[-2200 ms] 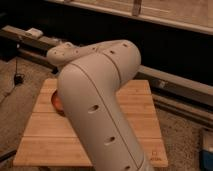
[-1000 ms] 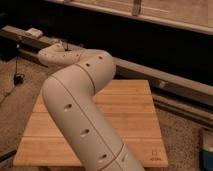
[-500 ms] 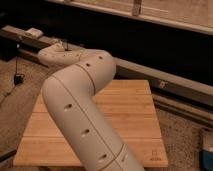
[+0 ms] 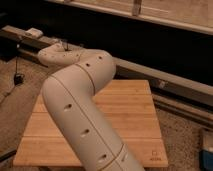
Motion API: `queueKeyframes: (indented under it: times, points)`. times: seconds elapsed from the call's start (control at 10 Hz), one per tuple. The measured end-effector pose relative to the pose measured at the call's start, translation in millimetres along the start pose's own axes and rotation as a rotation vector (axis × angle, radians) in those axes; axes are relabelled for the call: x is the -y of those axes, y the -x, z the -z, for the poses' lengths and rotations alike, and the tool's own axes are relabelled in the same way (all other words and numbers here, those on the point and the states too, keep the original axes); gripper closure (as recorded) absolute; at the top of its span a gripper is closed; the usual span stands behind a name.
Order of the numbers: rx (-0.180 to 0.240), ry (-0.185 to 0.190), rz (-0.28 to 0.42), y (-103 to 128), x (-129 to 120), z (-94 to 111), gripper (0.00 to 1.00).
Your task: Place the bottle in the ceramic bowl
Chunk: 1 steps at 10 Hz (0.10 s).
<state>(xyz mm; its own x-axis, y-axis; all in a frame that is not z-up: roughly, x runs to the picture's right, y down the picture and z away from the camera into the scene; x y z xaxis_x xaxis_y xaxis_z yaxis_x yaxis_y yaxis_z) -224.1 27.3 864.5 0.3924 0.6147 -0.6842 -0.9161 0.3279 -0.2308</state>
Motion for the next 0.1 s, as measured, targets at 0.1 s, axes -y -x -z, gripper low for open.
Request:
queueKeyframes:
  times: [0.1]
  points:
    - [0.000, 0.000, 0.000, 0.0, -0.1, 0.0, 0.20]
